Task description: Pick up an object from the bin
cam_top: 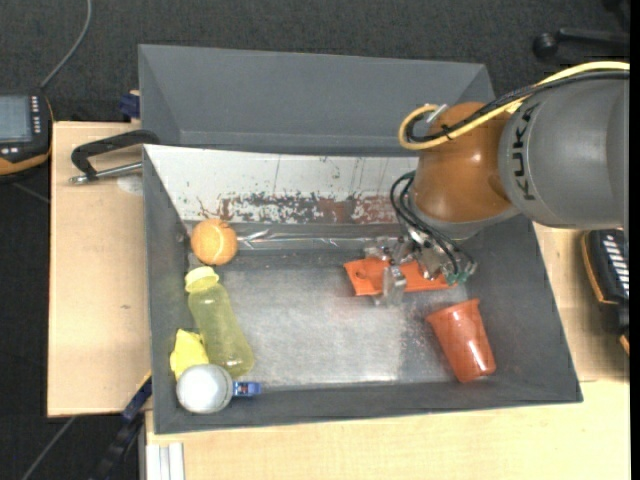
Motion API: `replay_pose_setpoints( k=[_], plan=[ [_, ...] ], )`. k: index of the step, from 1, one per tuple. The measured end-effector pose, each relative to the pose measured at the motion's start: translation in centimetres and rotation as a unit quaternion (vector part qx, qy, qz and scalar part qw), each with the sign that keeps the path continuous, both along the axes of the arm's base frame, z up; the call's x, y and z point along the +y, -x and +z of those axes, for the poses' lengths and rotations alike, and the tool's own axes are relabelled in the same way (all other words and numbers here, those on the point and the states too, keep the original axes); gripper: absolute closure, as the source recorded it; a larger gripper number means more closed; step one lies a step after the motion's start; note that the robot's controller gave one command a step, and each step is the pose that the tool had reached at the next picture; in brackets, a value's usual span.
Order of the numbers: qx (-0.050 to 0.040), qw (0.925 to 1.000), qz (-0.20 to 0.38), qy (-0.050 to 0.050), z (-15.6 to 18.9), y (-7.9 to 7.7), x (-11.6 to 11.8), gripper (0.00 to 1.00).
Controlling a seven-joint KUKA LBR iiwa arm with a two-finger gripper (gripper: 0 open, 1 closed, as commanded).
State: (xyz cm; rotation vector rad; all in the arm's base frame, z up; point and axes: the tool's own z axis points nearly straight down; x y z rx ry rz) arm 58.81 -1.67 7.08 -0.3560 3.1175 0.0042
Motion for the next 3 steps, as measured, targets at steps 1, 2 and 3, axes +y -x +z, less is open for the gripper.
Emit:
replay_pose_setpoints(
  k=[1, 2, 3],
  plan=[
    [0.0, 1.0, 0.0, 0.0, 0.0, 0.0, 0.0, 1.0],
    [0.0018, 1.0, 0.008, -0.001, 4.3, 0.2, -0.1, 1.0],
    [-0.0014, 0.9999, 0.014, 0.0, 12.1, 0.2, -1.5, 1.0]
  ],
)
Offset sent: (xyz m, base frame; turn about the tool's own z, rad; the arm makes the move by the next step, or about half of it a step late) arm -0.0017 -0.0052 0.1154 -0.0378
